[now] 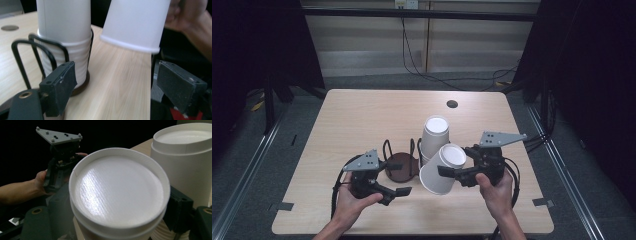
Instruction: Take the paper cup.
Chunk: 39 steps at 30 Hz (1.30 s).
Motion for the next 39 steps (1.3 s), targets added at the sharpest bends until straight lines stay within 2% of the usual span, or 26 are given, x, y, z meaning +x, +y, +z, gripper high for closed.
queue_trajectory([
  [4,-5,-1,7,239,46,10000,56,62,159,9999,-12,-136,62,-4,1,2],
  [8,-9,-2,15,240,62,9997,138,181,158,9997,66,-111,203,-11,3,1],
  [14,-16,-2,30,240,91,9991,271,326,158,9997,61,-219,71,-10,8,-6],
  [17,-19,-1,36,240,69,9987,320,398,158,9994,178,-276,71,-8,13,-10],
  [23,-21,0,42,240,80,9980,448,447,158,9993,305,-216,4,-7,19,-14],
  [29,-23,3,49,242,33,9969,575,543,158,9991,324,-273,-6,-8,23,-17],
  [33,-23,4,51,244,33,9967,603,550,138,9982,433,-395,-142,-6,29,-18],
  [39,-23,6,58,244,46,9959,684,597,107,9984,454,-321,-73,-10,34,-19],
])
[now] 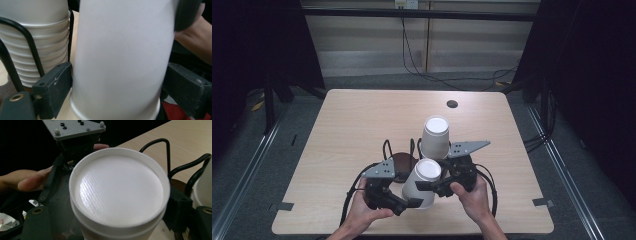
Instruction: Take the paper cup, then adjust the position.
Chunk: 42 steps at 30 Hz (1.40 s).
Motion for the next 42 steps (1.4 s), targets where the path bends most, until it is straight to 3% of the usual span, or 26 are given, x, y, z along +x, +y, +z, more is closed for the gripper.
queue_trajectory([
  [5,2,3,4,244,-16,10000,57,-11,88,10000,46,-45,37,-1,8,-1],
  [12,1,2,4,243,44,9999,77,-58,102,9995,129,141,264,-6,14,-2],
  [28,-1,-3,9,162,153,9998,108,-2,156,9986,509,9,166,0,4,1],
  [32,-3,-3,6,142,147,9998,151,35,156,9978,644,-7,133,1,2,-1],
  [37,-10,-7,-5,141,109,9999,44,-97,154,9960,871,39,173,2,0,0],
  [42,-15,-12,-11,142,137,9999,-29,1,154,9944,1039,86,193,4,-3,3],
])
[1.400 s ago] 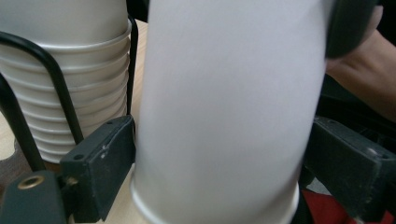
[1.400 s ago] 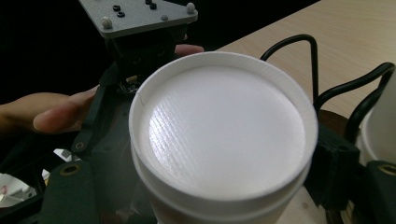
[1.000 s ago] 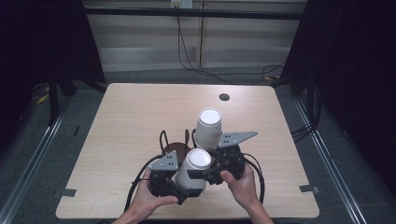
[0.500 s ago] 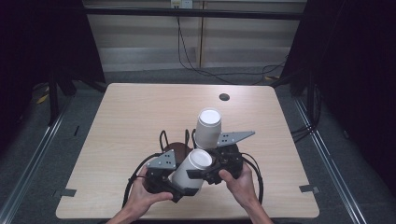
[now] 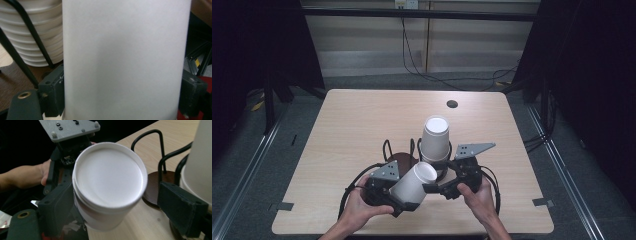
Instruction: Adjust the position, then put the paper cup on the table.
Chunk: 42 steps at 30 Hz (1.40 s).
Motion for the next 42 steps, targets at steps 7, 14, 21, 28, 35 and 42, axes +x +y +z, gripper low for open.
queue_trajectory([
  [7,0,1,-1,142,-101,9997,63,195,151,9994,348,63,-25,7,-1,-1],
  [14,-3,-2,8,142,-163,9985,-5,525,153,9982,585,93,-37,14,-4,-2],
  [21,-3,1,6,144,-241,9980,-8,591,157,9964,820,210,-14,16,-9,-4],
  [28,-4,0,7,146,-289,9963,-3,813,157,9937,1092,248,51,15,-14,-1],
  [35,-6,-4,18,184,-395,9911,74,1273,158,9903,1334,384,111,13,-17,0],
  [42,-3,-5,19,203,-480,9851,231,1634,157,9844,1656,484,347,11,-20,11],
])
